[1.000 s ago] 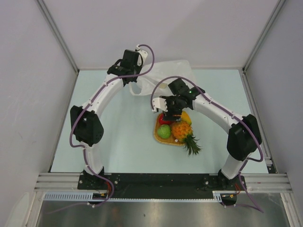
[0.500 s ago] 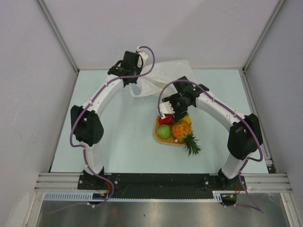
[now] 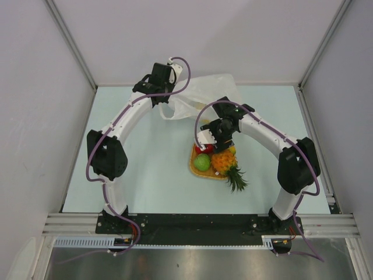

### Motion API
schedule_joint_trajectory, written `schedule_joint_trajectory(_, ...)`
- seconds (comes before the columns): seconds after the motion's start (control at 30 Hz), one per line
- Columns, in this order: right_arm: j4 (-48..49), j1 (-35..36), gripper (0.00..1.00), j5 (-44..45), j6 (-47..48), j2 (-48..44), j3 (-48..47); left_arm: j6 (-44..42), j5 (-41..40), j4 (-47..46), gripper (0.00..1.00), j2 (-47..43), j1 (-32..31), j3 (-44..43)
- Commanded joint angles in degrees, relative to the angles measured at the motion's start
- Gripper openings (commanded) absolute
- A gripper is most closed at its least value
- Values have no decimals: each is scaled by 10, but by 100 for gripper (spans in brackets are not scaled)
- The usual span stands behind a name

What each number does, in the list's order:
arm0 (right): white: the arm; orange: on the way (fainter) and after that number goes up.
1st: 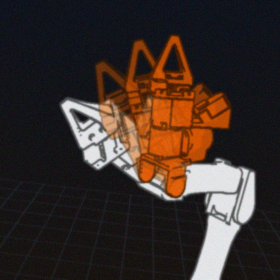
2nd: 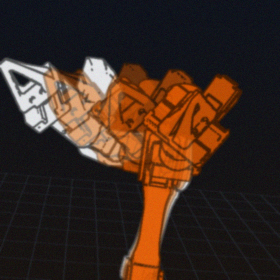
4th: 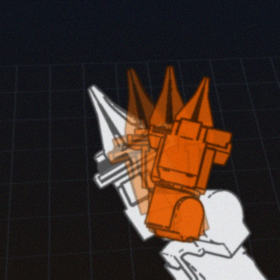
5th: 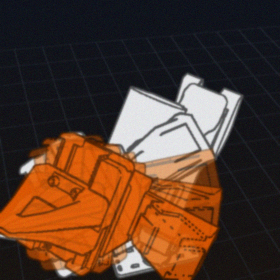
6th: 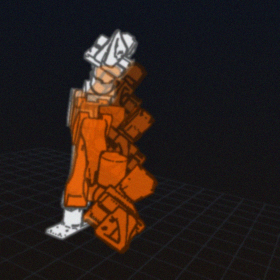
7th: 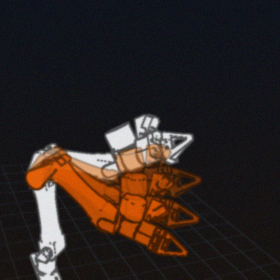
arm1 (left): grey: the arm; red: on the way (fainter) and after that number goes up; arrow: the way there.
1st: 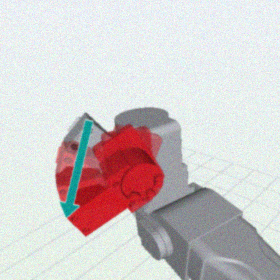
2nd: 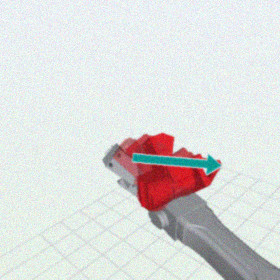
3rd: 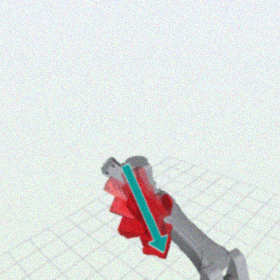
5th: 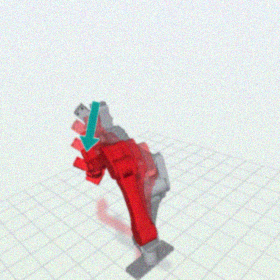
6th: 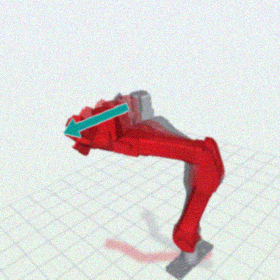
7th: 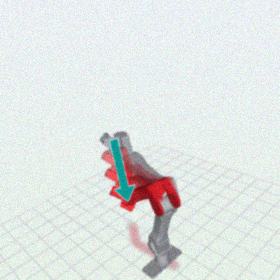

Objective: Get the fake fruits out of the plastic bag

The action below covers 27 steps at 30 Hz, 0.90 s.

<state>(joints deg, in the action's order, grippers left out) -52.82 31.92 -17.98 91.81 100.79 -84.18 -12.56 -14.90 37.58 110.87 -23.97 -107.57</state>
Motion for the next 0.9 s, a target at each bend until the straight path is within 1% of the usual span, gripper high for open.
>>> schedule_joint_trajectory(0.0,-13,-5,78,2,35,7,-5,-6,-10,-10,0,-11,-1,-18)
schedule_joint_trajectory(0.2,-12,-5,83,-1,50,9,-5,-5,-9,-9,0,0,-1,-29)
schedule_joint_trajectory(0.3,-16,-5,87,-5,64,5,-5,-5,-8,-8,0,2,-1,-33)
schedule_joint_trajectory(0.33,-19,-5,95,-6,71,5,-5,-4,-7,-8,0,1,-1,-33)
schedule_joint_trajectory(0.37,-21,-5,95,-5,74,2,-5,-4,-7,-8,0,3,-1,-34)
schedule_joint_trajectory(0.53,-31,-4,97,-2,85,-2,-5,-4,-7,-6,0,3,-2,-34)
schedule_joint_trajectory(0.87,-1,-4,97,-28,68,-33,-7,-4,-2,-5,0,2,-1,-32)
